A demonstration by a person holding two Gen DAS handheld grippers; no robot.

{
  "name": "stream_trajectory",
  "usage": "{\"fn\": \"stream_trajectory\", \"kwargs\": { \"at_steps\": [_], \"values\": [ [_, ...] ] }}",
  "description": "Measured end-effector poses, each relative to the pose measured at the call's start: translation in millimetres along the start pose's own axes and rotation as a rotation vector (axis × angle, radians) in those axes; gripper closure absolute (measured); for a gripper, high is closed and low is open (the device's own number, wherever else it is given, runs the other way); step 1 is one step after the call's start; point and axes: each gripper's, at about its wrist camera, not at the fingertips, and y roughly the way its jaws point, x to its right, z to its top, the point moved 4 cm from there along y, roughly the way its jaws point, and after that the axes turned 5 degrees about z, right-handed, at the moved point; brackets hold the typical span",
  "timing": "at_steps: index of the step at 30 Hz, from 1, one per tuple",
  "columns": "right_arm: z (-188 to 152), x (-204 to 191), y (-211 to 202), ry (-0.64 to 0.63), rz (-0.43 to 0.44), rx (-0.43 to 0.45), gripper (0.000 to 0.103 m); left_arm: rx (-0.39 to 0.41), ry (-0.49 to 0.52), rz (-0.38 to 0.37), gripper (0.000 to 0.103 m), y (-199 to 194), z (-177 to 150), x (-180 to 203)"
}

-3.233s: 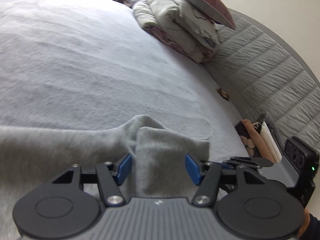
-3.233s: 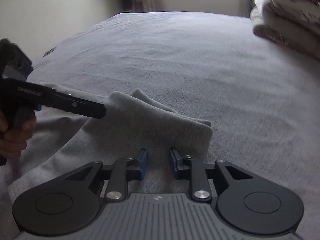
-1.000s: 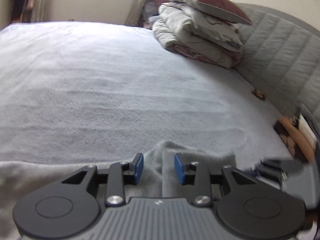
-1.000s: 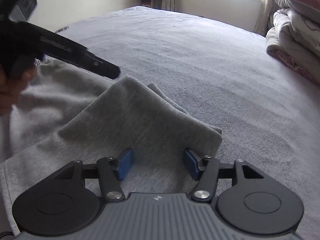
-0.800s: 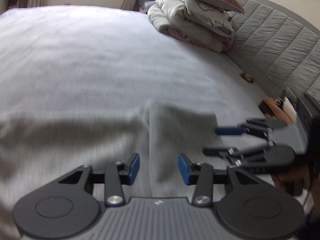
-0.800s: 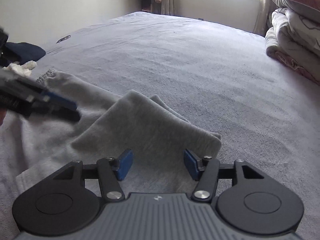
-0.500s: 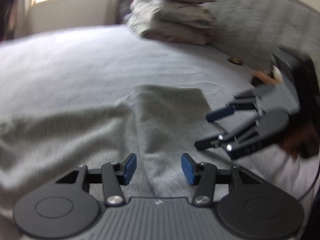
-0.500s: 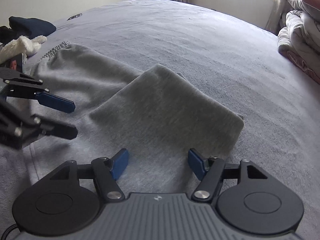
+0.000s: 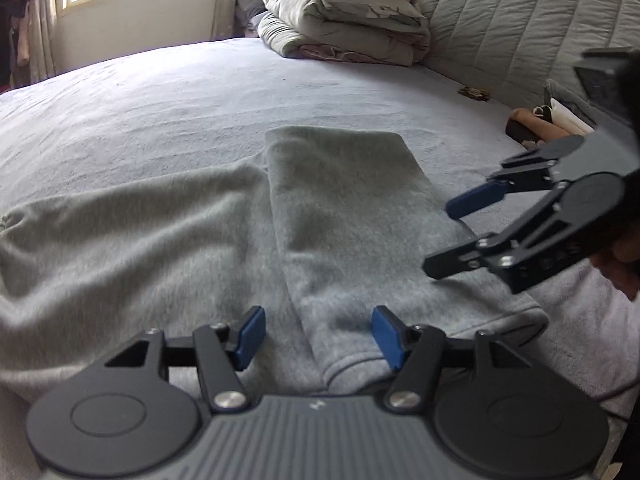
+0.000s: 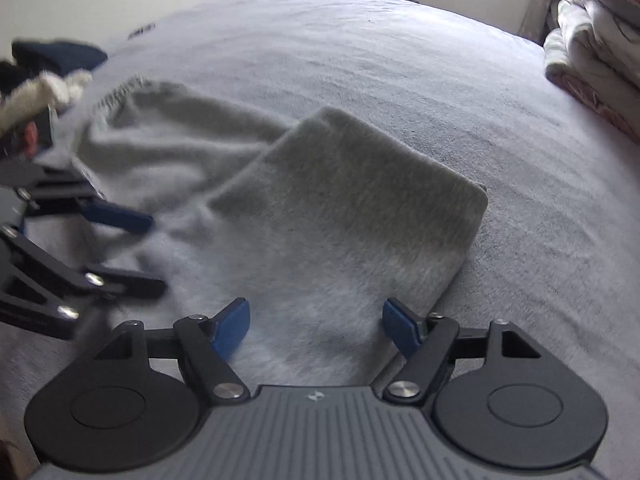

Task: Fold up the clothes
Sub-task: 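Smooth the folded sweatpants with the open right gripper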

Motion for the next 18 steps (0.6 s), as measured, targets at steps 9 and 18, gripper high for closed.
{"fn": "stream_trajectory", "kwargs": {
  "at_steps": [9,18],
  "values": [
    [-11.9,-2.0,0.6,0.067,-0.009,0.009,0.024,0.013,0.023,0.042,0.037,2.5,-5.8,7.5],
    [-38.1,56.7,-16.4,0.458,0.015,0.107,0.024,0.016,0.028,0.047,0.032,3.0,-5.9,6.3]
  ]
}}
